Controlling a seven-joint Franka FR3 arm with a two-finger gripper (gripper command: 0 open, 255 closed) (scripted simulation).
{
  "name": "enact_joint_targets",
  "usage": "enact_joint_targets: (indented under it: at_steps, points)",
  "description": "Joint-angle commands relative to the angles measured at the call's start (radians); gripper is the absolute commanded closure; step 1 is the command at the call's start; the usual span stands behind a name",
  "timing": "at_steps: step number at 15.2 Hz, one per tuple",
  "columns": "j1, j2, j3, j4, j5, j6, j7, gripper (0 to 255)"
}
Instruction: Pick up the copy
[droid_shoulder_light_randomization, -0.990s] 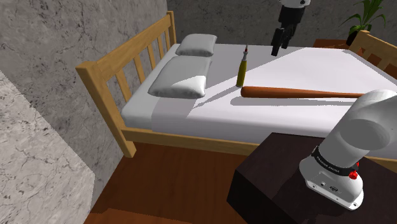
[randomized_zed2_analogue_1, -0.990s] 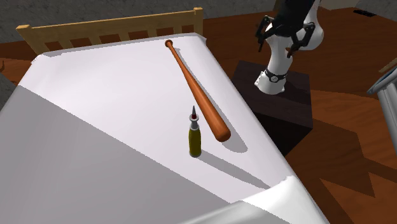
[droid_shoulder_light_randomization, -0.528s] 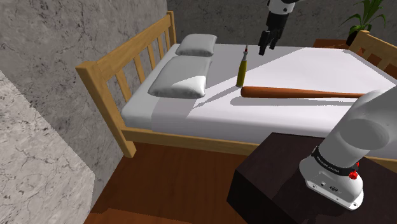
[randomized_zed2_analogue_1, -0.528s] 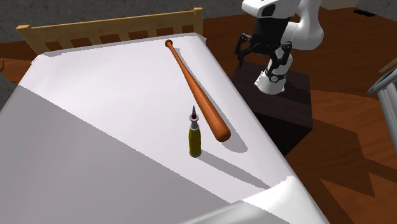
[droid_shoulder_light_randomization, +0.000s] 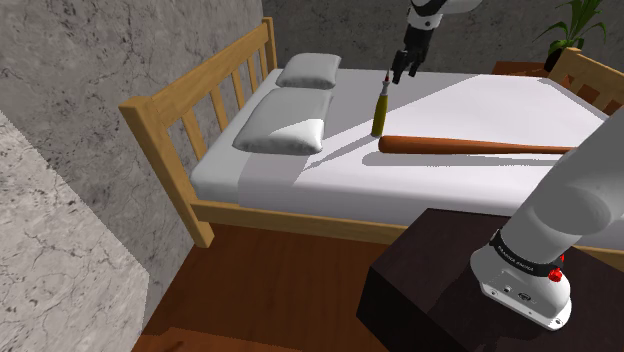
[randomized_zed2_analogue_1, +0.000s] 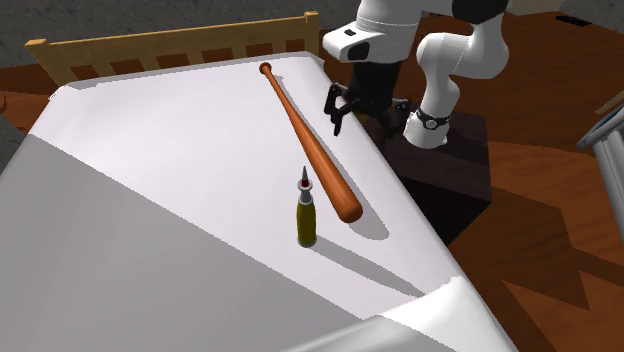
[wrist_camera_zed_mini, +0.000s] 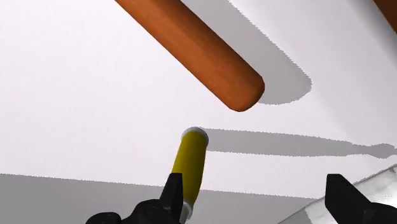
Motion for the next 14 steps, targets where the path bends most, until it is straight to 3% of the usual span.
enact_joint_targets:
  at_steps: [1, 9, 14]
  points:
    - [-0.005, 0.067, -0.016, 0.042, 0.032, 0.036, -0.024, 0]
    - [-0.061, 0.361, -0.046, 0.310, 0.193, 0.081, -0.124, 0]
    - [-0.063, 0.380, -0.041, 0.267, 0.205, 0.141, -0.136, 0]
